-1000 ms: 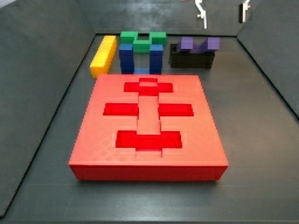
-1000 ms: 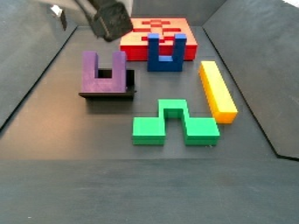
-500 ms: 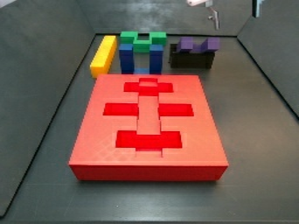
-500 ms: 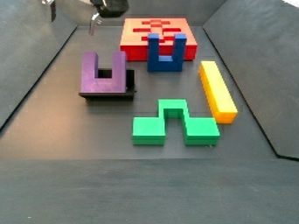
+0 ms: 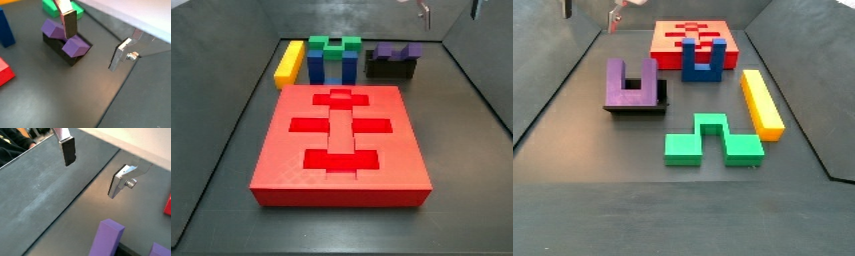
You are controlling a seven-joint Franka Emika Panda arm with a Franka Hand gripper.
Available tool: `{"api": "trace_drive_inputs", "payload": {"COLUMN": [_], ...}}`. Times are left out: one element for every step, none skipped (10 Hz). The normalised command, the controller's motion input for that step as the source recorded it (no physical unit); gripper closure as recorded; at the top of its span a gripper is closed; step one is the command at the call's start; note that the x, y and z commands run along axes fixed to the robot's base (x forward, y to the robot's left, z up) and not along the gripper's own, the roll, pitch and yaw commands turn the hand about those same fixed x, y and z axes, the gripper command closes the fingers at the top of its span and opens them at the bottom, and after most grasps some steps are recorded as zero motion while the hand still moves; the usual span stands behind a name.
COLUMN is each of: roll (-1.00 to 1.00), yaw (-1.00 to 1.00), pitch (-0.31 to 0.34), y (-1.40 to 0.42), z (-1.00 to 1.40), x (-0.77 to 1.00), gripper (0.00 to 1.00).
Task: Pick up the purple object. Move up. Place the purple object on the fixture. Regrasp the purple object. Move to above the board. Insert the purple object.
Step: Regrasp the purple object.
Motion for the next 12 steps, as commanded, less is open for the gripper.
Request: {"api": "trace_drive_inputs", "payload": {"roll": [1.00, 1.00, 1.00, 1.00, 1.00, 1.00, 1.00, 1.00, 1.00, 0.97, 0.44, 0.37], "yaw": [0.00, 0.00, 0.01, 0.42, 0.49, 0.49, 0.49, 0.49, 0.42, 0.43, 0.58, 0.58], "pitch": [0.260, 0.249, 0.169, 0.171, 0.171, 0.174, 0.174, 0.174, 0.111, 0.000, 0.000, -0.009], "y": [-0.15, -0.14, -0.02, 0.00, 0.00, 0.00, 0.00, 0.00, 0.00, 0.00, 0.01, 0.02], "z": [0.08, 0.08, 0.07, 0.00, 0.00, 0.00, 0.00, 0.00, 0.00, -0.04, -0.35, -0.39], "x": [0.47, 0.49, 0.53, 0.30, 0.23, 0.24, 0.24, 0.24, 0.40, 0.45, 0.31, 0.32], "gripper": [0.00, 0.00, 0.00, 0.00, 0.00, 0.00, 0.00, 0.00, 0.00, 0.00, 0.00, 0.00]}}
